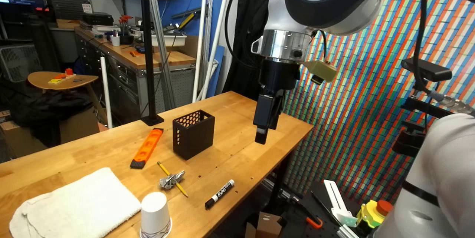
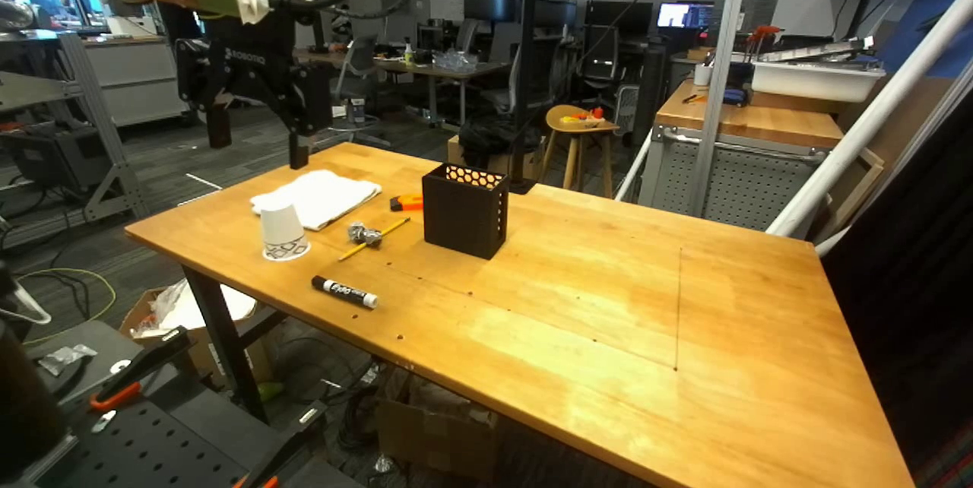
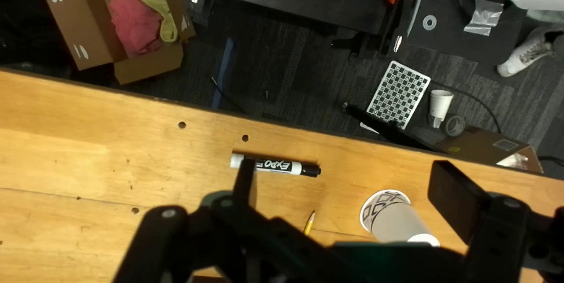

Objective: Pick up the cloth from the table and put it in the box

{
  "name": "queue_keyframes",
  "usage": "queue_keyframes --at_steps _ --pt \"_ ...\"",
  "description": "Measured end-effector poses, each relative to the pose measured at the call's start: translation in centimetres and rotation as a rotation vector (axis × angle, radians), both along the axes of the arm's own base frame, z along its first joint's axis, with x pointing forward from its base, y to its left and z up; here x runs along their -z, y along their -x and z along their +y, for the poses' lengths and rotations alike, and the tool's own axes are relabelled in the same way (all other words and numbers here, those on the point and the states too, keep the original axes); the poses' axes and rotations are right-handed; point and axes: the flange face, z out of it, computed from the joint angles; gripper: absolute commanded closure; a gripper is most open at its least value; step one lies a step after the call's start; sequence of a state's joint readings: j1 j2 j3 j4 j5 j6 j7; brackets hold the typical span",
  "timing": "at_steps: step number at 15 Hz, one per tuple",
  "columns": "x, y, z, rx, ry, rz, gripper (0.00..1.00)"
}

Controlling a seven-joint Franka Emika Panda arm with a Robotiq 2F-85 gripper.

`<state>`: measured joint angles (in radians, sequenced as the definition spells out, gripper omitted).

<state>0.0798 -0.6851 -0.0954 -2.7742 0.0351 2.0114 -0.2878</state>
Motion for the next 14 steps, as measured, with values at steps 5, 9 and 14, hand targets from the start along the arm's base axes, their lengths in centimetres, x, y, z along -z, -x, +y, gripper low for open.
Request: queue_keyframes --at_steps 5,9,14 --pt "-0.2 -2.9 5.6 -0.147 0.055 -0.036 0.00" --pt "-0.3 -6.5 11.2 -0.278 0.081 -0.112 0.00" --pt "0.4 -12.1 17.5 -0.445 0.111 -0.211 0.00"
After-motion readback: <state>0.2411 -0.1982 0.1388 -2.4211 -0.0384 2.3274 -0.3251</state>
